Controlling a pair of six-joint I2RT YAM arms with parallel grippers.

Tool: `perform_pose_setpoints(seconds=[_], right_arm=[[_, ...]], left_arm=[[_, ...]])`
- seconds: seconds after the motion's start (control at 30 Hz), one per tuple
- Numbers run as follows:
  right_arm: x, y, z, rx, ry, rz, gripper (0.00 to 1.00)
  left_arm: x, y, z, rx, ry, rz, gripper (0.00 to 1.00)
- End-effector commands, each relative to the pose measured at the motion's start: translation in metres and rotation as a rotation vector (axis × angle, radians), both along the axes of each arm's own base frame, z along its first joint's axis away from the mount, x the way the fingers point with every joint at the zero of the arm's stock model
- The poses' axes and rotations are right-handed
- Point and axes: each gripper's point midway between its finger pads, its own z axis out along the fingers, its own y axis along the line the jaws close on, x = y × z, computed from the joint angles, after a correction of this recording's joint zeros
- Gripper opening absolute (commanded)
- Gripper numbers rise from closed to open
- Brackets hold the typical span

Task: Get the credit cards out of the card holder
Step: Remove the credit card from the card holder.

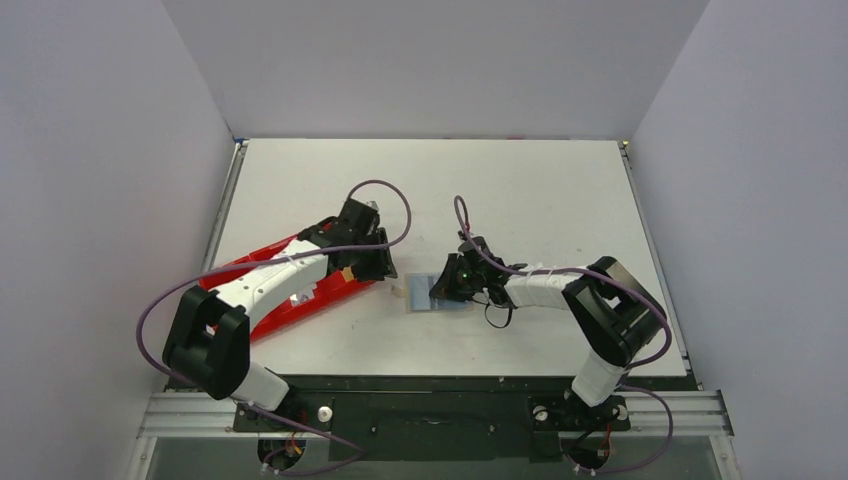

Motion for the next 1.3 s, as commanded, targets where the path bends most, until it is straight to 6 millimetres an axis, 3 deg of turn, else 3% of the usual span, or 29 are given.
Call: perform_pose_setpoints(seconds=[0.0,0.77,1.27], right_arm=[[0.011,0.012,0.035,0.163,-0.056,-0.009,0.00],[0.011,0.000,0.041,0.288,-0.041,-0.057,0.00],[0.012,-0.004,0.041,0.271,-0.050,-0.057,0.00]], left_arm=[[0.007,-0.023,0.000,-0.041,-0.027,-0.021,0.32],[0.001,-0.056,-0.051,0.011,0.061,-0.074,0.11],[0.003,-0.084,-0.050,-0.036,0.055,-0.113,0.08]])
